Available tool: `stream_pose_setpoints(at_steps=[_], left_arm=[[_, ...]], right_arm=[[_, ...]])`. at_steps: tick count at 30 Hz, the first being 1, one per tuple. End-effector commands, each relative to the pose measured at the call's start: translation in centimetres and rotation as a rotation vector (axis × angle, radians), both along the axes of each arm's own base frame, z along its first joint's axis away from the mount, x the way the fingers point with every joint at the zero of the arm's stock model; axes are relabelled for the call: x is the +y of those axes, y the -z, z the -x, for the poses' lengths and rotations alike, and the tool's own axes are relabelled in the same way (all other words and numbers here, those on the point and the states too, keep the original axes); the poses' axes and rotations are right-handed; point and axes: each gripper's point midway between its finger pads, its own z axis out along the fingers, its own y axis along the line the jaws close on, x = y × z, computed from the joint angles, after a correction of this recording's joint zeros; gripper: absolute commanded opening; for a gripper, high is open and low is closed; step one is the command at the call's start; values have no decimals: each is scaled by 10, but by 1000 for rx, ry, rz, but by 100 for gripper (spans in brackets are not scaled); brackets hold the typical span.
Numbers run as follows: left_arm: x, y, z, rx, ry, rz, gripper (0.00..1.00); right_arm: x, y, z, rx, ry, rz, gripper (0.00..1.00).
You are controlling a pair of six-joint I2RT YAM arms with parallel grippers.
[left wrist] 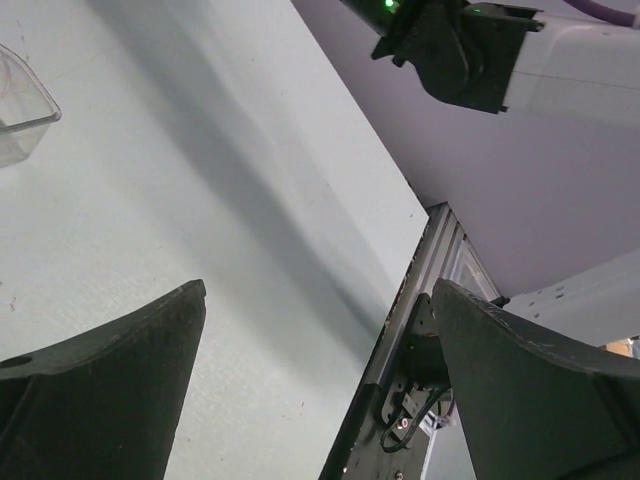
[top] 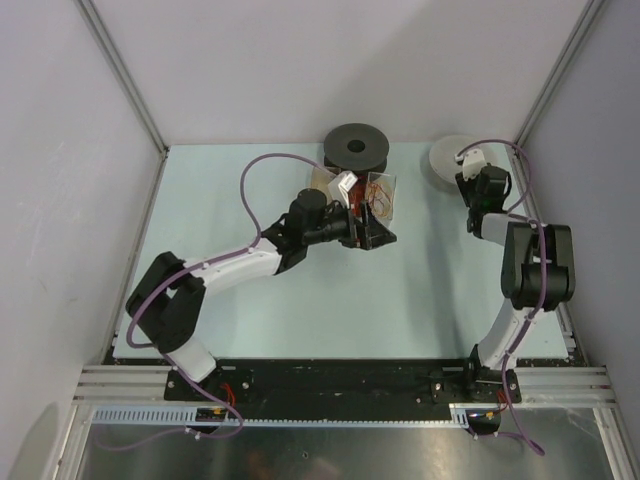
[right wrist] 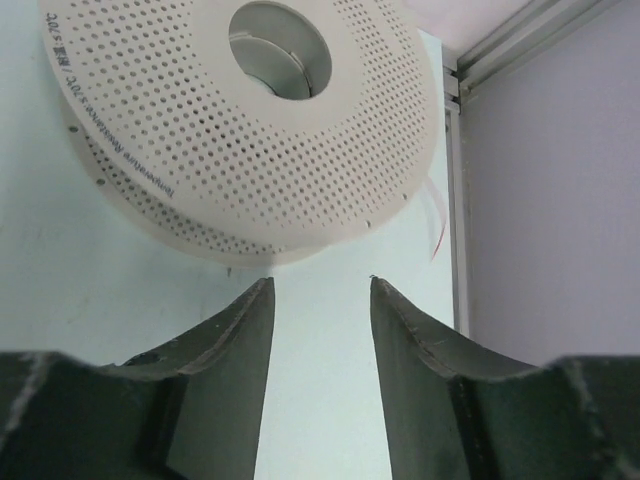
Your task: Wrap the cables
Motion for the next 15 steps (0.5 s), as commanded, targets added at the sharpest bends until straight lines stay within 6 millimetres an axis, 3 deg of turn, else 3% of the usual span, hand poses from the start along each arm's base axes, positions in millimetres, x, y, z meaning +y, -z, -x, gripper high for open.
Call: stream_pose_setpoints(at_steps=[1, 6, 8, 12, 15], left_arm=[[16, -32, -1, -120, -25, 34, 99], [37, -41, -3, -164, -49, 11, 99], [48, -44, -4, -183, -48, -18, 100], [73, -49, -13, -192, -31, -128, 100], [105, -52, -32, -138, -28, -198, 99]], right_arm=[[1, -5, 33, 72, -3, -66, 50], [3, -32, 71, 102, -17, -141, 62], [5, -53, 84, 86, -31, -174, 67], [17, -118, 111, -27, -96, -207, 82], [33, -168, 134, -124, -166, -220, 90]])
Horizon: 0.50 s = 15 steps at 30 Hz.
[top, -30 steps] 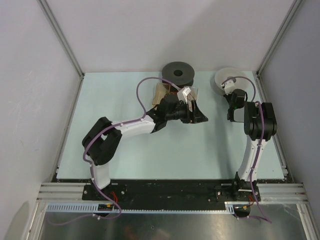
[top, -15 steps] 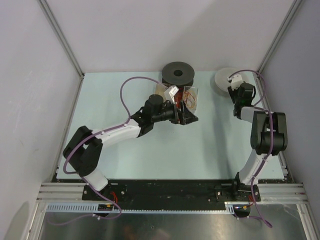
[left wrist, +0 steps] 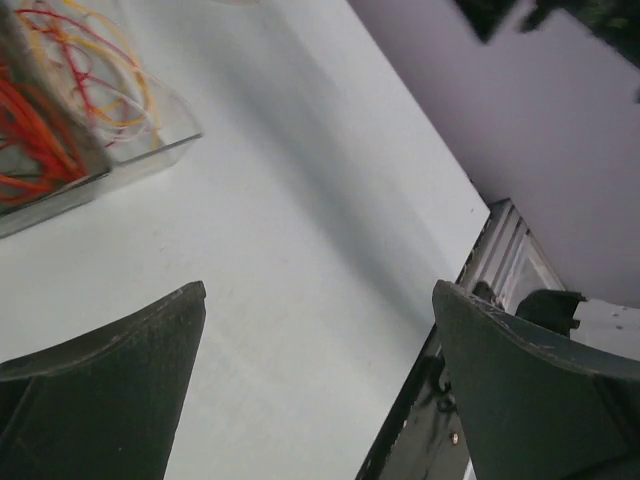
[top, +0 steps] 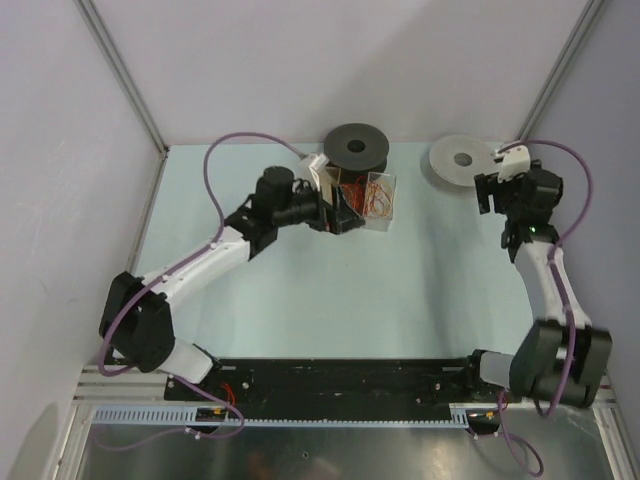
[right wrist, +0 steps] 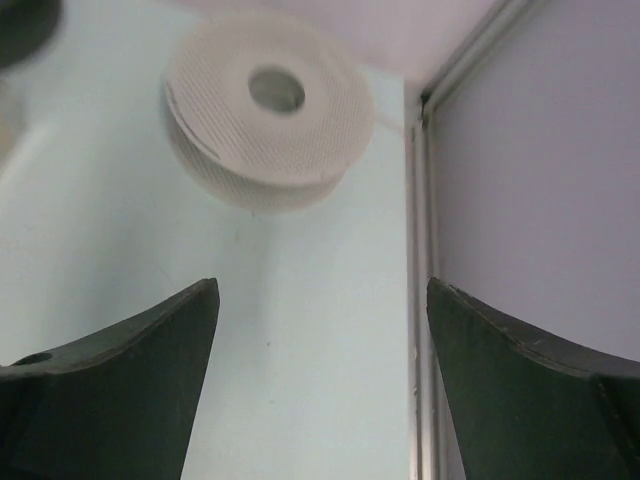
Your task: Wrap the cables
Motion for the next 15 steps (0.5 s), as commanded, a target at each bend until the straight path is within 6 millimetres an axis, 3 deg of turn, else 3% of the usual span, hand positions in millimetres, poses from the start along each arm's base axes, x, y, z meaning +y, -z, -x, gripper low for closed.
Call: stream_pose_setpoints(at_steps=[1, 4, 8, 11, 15], left_arm=[[52, -20, -21, 16, 20, -95, 100], [96, -28, -48, 70, -13, -99, 99], [160, -39, -80, 43, -159, -163, 100], [200, -42, -90, -31, -279, -317, 99], [237, -23, -76, -94, -362, -525, 99]], right_arm=[[35, -70, 35, -134, -126, -78, 91], [55, -98, 50, -163, -180, -155, 92], [90, -109, 58, -135, -250, -261, 93], [125, -95, 60, -58, -317, -322, 93], [164, -62, 59, 71, -369, -340, 93]])
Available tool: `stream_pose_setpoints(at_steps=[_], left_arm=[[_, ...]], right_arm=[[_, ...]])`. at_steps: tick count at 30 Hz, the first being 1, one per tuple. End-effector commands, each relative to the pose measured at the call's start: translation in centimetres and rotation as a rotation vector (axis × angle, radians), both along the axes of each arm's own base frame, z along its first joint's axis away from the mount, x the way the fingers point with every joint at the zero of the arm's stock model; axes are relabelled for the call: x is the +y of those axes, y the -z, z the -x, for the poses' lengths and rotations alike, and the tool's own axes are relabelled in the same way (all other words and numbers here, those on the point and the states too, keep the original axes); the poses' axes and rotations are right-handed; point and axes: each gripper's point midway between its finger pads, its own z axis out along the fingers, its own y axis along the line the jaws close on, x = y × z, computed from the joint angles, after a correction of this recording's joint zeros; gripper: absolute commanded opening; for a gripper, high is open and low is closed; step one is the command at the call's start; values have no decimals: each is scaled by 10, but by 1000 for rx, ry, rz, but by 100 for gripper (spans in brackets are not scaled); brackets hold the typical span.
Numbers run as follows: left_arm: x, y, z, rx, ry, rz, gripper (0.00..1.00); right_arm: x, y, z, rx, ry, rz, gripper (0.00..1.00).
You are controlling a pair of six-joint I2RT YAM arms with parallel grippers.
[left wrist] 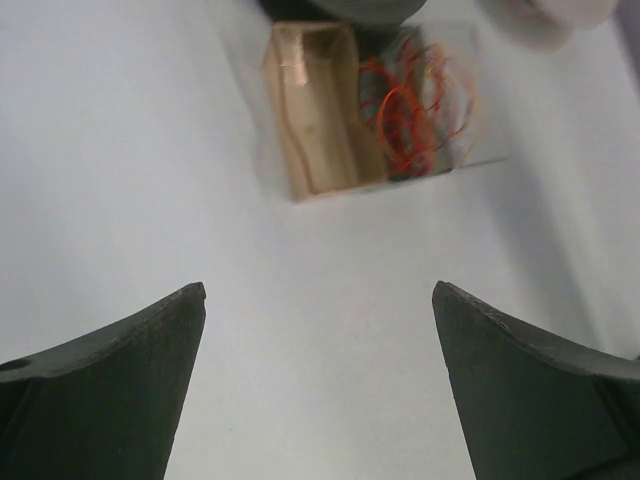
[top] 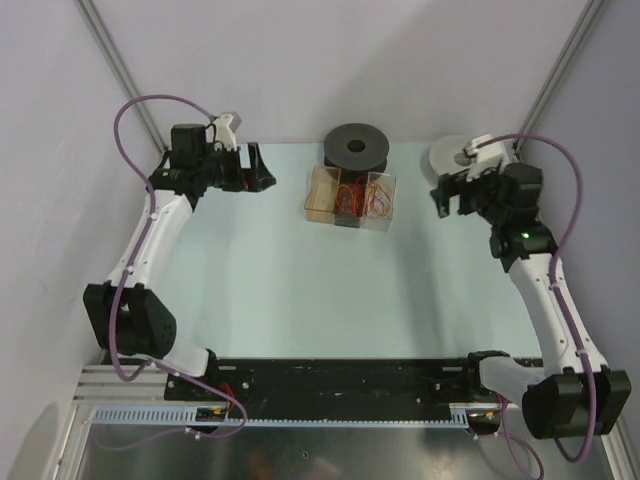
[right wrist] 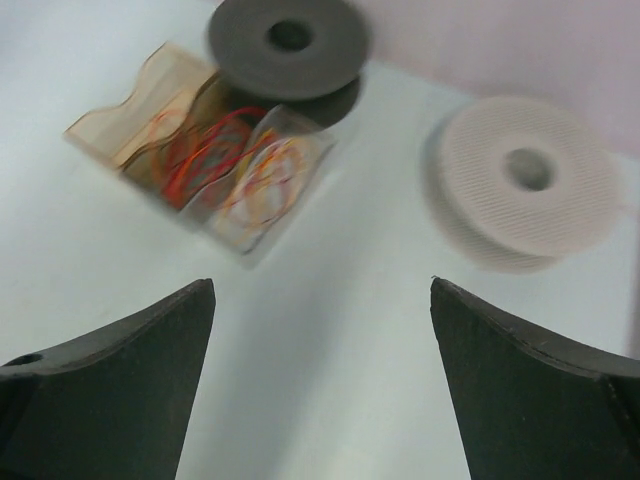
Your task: Wrap the cables
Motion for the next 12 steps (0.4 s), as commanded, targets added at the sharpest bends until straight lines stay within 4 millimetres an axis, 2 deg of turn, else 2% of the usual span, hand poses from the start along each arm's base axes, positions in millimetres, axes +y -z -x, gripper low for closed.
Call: stream_pose_setpoints(at_steps=[1, 5, 7, 10, 12], left_arm=[[38, 13, 34, -55, -28, -289, 99], [54, 40, 58, -32, -64, -402, 99], [56, 44, 67, -33, -72, -415, 99], [55, 36, 76, -75, -66, -423, 99], [55, 24, 79, -118, -77, -421, 99]], right_arm=[[41, 39, 5, 185, -66, -53, 93], [56, 59, 7, 215, -99, -66, 93], [61, 62, 11, 214, -111, -61, 93], [64, 54, 16, 188, -121, -59, 94], [61, 45, 19, 158, -113, -57, 94]])
